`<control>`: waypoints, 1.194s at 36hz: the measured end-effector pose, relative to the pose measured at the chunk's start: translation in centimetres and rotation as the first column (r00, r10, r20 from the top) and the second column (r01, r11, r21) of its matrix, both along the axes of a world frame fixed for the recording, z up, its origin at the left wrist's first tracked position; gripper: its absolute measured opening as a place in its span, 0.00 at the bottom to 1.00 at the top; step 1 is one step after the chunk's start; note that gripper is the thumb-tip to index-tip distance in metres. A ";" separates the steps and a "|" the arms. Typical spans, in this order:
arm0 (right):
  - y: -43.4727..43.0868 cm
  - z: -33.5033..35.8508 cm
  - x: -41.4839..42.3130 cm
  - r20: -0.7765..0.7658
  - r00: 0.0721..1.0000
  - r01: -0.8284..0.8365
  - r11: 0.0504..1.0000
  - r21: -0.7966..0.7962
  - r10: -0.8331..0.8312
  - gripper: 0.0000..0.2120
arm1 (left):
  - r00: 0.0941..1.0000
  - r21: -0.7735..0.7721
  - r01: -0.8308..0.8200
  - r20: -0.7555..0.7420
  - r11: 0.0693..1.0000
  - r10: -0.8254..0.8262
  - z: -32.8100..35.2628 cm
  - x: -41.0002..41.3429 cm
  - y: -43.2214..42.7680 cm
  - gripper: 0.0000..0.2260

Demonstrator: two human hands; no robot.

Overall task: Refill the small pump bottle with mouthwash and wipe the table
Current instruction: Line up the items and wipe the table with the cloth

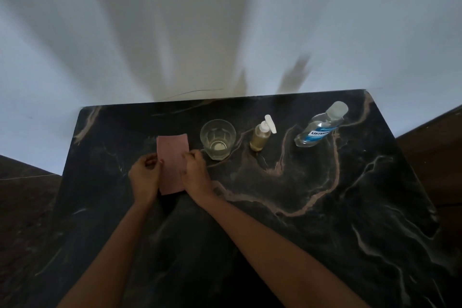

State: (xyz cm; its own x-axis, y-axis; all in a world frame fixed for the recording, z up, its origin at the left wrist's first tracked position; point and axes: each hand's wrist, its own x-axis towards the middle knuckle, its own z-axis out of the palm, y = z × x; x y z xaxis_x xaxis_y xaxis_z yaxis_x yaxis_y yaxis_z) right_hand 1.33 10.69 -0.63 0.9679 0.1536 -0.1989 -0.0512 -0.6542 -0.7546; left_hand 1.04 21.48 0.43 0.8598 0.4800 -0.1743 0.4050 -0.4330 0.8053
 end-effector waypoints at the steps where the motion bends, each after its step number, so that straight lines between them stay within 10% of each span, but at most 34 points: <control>1: 0.3 -0.1 0.6 0.011 1.000 -0.007 1.000 -0.015 0.007 0.18 | 1.000 0.009 0.005 0.001 1.000 -0.005 -0.1 0.7 0.2 0.13; 19: 2.2 -2.8 2.6 0.100 0.995 0.020 0.999 0.042 -0.024 0.21 | 0.995 0.123 0.097 -0.012 0.988 -0.096 -3.0 3.9 1.1 0.12; 28: -0.3 -3.5 0.2 0.143 0.958 -0.204 0.941 -0.269 0.249 0.22 | 0.992 0.214 0.122 -0.010 0.969 -0.123 -2.7 0.7 0.2 0.12; 43: -9.3 -2.4 -9.3 0.241 0.967 -0.025 0.969 -0.244 0.086 0.19 | 0.957 0.150 0.273 0.063 0.950 -0.285 -0.8 -8.1 -6.3 0.10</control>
State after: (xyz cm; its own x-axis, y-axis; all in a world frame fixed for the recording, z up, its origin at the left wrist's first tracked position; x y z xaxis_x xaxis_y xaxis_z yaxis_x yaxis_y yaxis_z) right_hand -7.93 1.40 -3.06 0.9824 0.1865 0.0092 0.1594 -0.8120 -0.5615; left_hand -7.03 15.20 -0.41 0.9713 0.2334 -0.0460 0.1867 -0.6282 0.7553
